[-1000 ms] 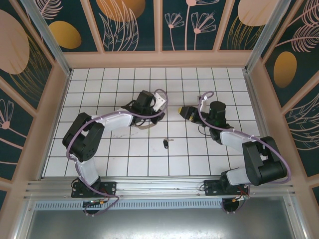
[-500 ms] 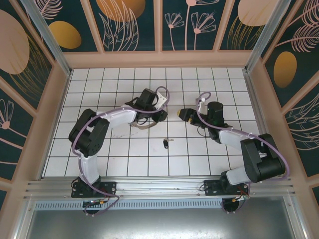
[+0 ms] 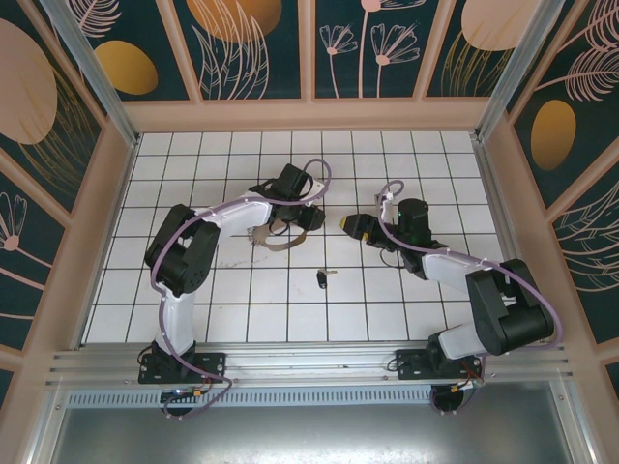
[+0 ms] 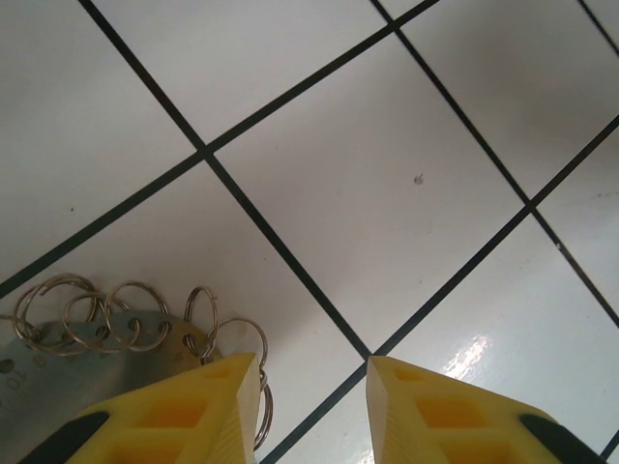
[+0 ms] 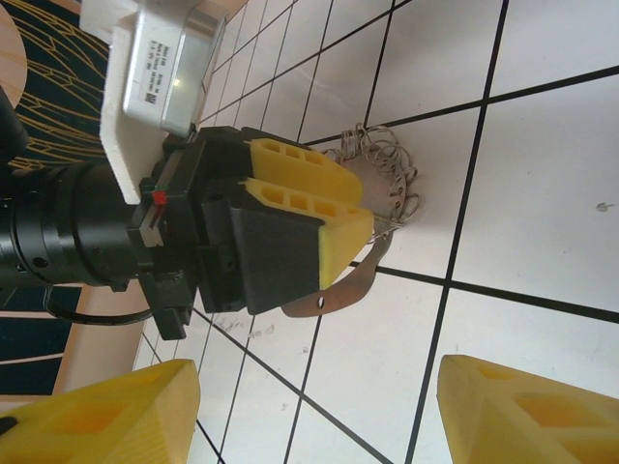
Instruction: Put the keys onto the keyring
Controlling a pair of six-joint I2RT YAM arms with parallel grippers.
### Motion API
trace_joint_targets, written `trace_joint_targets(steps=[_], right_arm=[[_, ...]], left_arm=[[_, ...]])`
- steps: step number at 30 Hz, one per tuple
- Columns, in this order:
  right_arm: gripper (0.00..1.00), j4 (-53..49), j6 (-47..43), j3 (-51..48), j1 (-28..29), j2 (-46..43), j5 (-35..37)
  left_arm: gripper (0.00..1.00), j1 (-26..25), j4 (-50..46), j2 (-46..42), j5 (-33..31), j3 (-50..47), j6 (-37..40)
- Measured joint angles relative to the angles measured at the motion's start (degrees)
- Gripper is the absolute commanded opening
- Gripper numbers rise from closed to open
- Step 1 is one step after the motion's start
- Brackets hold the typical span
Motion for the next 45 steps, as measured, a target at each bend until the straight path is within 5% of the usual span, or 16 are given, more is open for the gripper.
trace_joint_targets(steps=[45], right_arm=[[0.66, -0.28, -0.02, 0.81, 1.09, 1.84, 1.03]], left_arm=[[0.31, 0.00, 1.31, 2.84, -4.46, -2.62, 0.90]])
